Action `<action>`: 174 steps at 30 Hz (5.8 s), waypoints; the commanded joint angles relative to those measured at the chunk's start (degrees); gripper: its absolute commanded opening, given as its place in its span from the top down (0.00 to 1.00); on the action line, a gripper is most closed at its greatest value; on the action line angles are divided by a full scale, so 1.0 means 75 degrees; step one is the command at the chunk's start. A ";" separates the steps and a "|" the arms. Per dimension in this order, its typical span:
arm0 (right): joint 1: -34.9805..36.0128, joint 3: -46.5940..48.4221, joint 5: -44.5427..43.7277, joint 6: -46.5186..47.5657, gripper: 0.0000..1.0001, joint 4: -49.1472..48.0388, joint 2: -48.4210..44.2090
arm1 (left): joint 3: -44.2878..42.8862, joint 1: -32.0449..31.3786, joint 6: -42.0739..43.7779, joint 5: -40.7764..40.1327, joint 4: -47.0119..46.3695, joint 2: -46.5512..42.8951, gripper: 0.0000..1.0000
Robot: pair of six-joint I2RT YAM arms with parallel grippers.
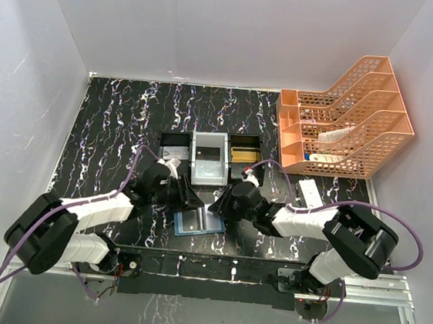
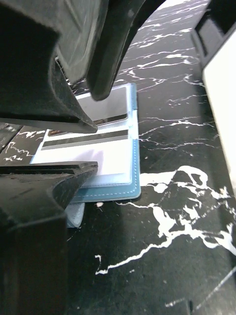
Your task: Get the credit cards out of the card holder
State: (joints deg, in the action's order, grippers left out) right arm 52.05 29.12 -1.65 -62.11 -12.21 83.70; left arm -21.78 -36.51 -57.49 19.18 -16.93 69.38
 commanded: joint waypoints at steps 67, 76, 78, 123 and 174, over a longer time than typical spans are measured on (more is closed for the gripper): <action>0.0126 0.0379 0.2085 0.0351 0.71 -0.2234 0.1453 | -0.0587 -0.0909 0.0703 -0.2324 0.3033 -0.0450 0.77; 0.0108 0.0352 0.2189 0.0146 0.77 -0.2339 0.1717 | -0.0629 -0.0909 0.0856 -0.2311 0.3163 -0.0046 0.85; 0.0108 0.0529 0.1963 0.0184 0.77 -0.1823 0.1692 | -0.0662 -0.0909 0.0866 -0.2311 0.3228 -0.0083 0.85; 0.0110 0.0905 0.1720 0.0182 0.72 -0.1128 0.1894 | -0.0684 -0.0910 0.0955 -0.2350 0.3409 -0.0540 0.77; 0.0087 0.0709 0.2246 0.0242 0.90 -0.1863 0.1562 | 0.0103 -0.0909 0.0916 -0.2538 0.3118 -0.0805 0.79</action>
State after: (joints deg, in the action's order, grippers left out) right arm 52.69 35.20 14.06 -60.95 -22.17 96.84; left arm -22.94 -43.09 -50.63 -1.45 4.03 62.78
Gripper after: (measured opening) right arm 0.187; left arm 0.215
